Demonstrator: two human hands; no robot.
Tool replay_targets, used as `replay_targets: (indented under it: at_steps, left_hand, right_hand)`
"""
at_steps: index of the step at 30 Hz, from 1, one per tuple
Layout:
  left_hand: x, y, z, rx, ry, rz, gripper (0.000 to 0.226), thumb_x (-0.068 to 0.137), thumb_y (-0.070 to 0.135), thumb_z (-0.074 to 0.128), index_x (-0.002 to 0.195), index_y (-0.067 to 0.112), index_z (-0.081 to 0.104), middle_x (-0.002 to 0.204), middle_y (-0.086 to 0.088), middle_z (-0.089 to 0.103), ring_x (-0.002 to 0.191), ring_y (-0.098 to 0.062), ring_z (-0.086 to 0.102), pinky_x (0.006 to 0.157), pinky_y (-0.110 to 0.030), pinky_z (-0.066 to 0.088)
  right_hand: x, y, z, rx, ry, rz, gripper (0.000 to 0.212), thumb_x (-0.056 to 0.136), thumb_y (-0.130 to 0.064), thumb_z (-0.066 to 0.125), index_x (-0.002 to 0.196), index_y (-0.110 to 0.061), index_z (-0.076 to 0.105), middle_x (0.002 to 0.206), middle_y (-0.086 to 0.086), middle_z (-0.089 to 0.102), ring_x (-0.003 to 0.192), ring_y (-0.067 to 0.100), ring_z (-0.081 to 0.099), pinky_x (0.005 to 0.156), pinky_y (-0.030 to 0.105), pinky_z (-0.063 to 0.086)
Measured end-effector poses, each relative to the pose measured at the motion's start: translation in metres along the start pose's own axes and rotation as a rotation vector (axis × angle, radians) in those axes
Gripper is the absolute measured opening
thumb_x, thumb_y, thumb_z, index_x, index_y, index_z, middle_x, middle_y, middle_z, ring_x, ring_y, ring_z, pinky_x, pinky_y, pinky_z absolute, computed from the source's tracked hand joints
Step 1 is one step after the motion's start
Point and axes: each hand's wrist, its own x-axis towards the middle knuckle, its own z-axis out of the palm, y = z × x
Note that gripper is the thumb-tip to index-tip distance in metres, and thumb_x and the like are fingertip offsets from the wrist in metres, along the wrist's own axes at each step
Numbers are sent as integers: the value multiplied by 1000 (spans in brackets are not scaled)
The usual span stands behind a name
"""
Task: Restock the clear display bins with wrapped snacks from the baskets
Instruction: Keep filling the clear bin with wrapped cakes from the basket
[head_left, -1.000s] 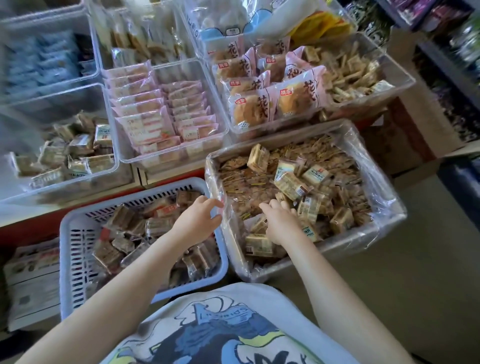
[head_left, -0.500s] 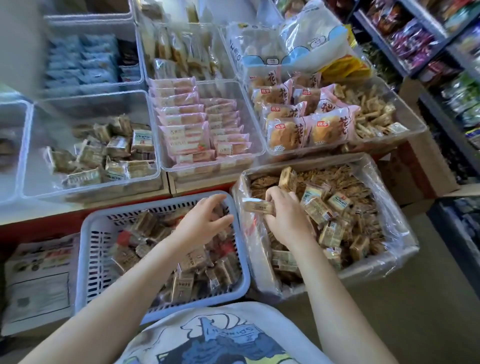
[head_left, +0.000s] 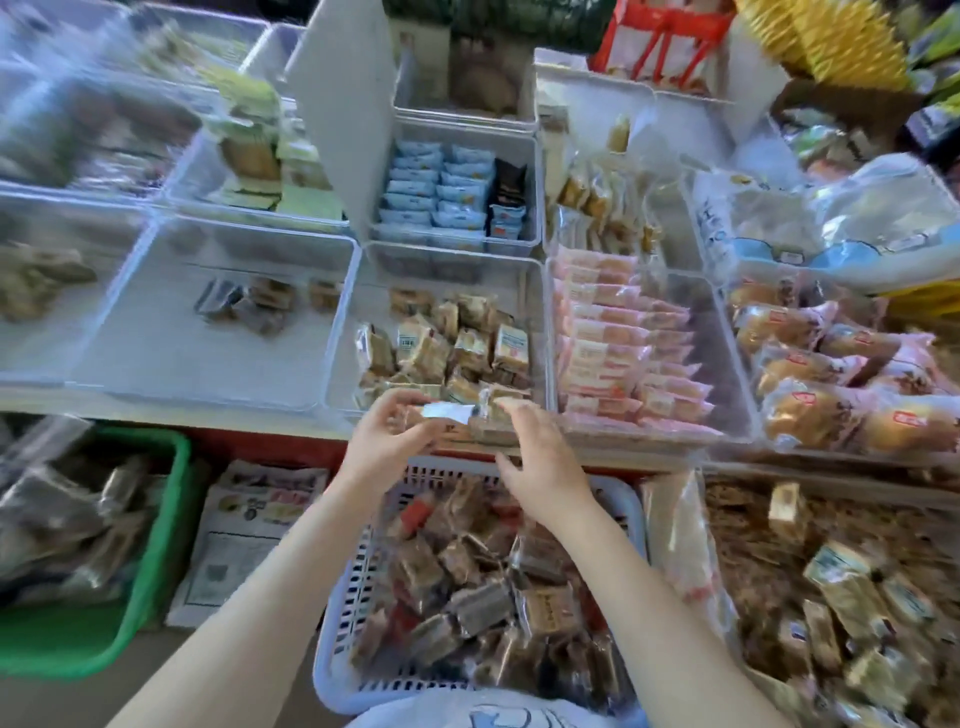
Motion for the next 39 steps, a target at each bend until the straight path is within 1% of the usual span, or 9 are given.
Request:
replay_targets:
  at_steps: [4,7,14,19,22,25,28,32,39]
  left_hand:
    - [21,10,-25,-15,-90,83,29,82,10,79,106,16,65,90,-13,68,77,-17,66,76,-38,55]
    - [31,10,-28,-10,-185,132,35,72,25,81,104,25,66,105,-13,66,84,-25,60,82,-51,53]
    - [46,-1,-25,80,-279,128,41,70,22,76,108,31,65,117,3,60,91,-35,63,82,-47,55]
    - [58,-3,-30,207,-4,168,31,75,9,72,96,27,60,113,0,54,90,-15,58,70,-24,48]
    - [69,-7,-31,397,141,293,26,80,11,74,103,16,63,117,1,52,98,1,51,86,-23,45]
    - [74,-21,-27,923,196,334,37,86,32,69,118,15,64,143,-14,47,138,-30,34,116,-50,23]
    - [61,-13,-12,1022,241,436,30,90,34,61,111,13,69,147,-17,44,143,-36,27,118,-51,16]
    - [22,-3,41,889,-1,461,24,94,28,54,104,12,69,110,-6,62,107,-27,55,88,-40,46]
    - [-43,-26,169,1004,-595,333,21,100,31,53,111,21,67,98,10,61,85,-10,58,71,-26,47]
  right_hand:
    - [29,-24,8,88,-69,-88,62,96,-19,59,148,-41,34,154,-17,31,140,-1,26,106,20,34]
    - [41,-35,8,201,-19,-131,35,98,-22,62,131,-30,60,134,-16,53,118,-12,43,93,2,32]
    - [56,-25,5,203,179,-9,12,97,-16,62,104,-15,73,91,-9,69,77,-2,57,68,7,42]
    - [58,-7,-1,294,366,224,13,97,-14,56,89,-22,62,76,-8,63,69,2,57,58,13,40]
    - [54,4,-7,438,356,379,13,97,-15,54,89,-21,62,75,0,65,59,13,57,57,24,44]
    - [46,10,-10,584,339,525,13,99,-14,51,91,-17,62,76,1,65,48,9,52,55,28,45]
    - [32,22,-13,651,308,635,13,97,-10,49,94,-14,61,81,3,64,53,13,53,54,30,45]
    - [-10,60,-20,761,408,769,10,97,-7,48,93,-14,54,88,6,60,62,20,60,53,29,48]
    - [-132,183,-51,1006,857,1060,20,95,-3,43,113,-8,50,97,14,64,60,22,69,53,33,54]
